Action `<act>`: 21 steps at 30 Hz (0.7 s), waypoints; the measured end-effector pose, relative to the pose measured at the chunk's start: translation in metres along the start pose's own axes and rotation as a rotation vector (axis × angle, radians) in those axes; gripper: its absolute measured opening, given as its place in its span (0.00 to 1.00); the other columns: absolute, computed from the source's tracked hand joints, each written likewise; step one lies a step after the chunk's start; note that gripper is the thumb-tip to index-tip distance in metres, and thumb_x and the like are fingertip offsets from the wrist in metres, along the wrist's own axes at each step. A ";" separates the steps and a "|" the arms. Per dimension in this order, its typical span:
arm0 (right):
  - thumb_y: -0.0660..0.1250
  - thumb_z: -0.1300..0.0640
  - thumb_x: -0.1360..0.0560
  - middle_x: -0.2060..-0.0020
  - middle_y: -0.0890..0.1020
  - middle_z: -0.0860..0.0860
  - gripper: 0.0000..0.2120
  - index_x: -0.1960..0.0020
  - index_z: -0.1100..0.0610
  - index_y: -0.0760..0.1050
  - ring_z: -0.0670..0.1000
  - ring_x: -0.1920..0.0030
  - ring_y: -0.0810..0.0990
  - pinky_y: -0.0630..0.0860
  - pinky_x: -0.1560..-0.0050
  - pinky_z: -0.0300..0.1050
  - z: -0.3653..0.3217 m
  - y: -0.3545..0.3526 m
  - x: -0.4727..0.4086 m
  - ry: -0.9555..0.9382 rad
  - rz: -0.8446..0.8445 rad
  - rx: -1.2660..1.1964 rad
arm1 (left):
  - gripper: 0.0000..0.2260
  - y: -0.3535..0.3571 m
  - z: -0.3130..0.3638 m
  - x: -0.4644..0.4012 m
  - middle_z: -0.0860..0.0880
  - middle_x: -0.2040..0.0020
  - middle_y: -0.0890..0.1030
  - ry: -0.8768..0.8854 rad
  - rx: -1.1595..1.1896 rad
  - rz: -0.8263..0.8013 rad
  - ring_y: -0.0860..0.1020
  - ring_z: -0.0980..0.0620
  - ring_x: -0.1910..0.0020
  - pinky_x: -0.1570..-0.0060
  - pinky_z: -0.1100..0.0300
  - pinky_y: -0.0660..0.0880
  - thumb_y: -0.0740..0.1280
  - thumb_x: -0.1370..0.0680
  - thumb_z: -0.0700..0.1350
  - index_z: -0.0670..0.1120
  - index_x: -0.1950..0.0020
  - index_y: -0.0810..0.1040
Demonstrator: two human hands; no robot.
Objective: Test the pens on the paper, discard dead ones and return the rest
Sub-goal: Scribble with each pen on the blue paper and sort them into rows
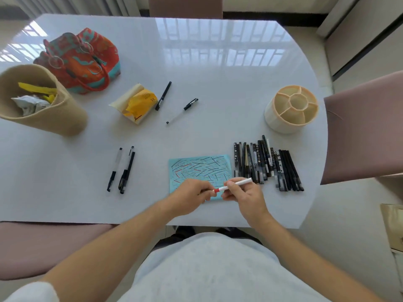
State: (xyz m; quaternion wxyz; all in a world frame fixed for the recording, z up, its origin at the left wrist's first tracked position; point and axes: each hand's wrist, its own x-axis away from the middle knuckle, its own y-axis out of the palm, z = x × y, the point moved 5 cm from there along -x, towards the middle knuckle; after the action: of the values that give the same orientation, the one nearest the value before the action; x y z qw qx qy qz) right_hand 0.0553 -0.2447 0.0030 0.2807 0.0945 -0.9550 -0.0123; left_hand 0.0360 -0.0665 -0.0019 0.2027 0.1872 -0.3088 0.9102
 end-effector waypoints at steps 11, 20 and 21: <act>0.72 0.60 0.21 0.62 0.87 0.53 0.03 0.50 0.54 0.84 0.53 0.61 0.87 0.83 0.58 0.48 -0.003 -0.057 -0.026 -0.132 0.088 0.339 | 0.07 -0.021 -0.065 0.036 0.55 0.46 0.82 0.042 -0.320 0.279 0.78 0.52 0.45 0.48 0.55 0.76 0.65 0.19 0.50 0.50 0.51 0.81; 0.70 0.55 0.22 0.65 0.84 0.40 0.07 0.53 0.42 0.83 0.45 0.67 0.81 0.75 0.68 0.38 0.018 -0.036 -0.019 -0.293 0.119 0.614 | 0.10 0.015 -0.068 0.021 0.52 0.26 0.70 0.056 -0.397 0.135 0.63 0.52 0.24 0.28 0.56 0.62 0.62 0.17 0.51 0.50 0.45 0.81; 0.70 0.54 0.22 0.64 0.84 0.39 0.07 0.53 0.42 0.83 0.44 0.67 0.81 0.76 0.67 0.39 0.018 -0.035 -0.019 -0.304 0.110 0.640 | 0.10 0.016 -0.069 0.022 0.52 0.25 0.69 0.055 -0.399 0.134 0.62 0.52 0.23 0.27 0.57 0.61 0.62 0.17 0.52 0.50 0.45 0.81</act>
State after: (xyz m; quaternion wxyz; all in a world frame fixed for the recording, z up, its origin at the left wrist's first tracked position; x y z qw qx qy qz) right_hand 0.0673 -0.2759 -0.0254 0.0919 0.1231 -0.9451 0.2885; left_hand -0.0049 -0.0288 -0.0504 0.1830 0.0977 -0.4889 0.8473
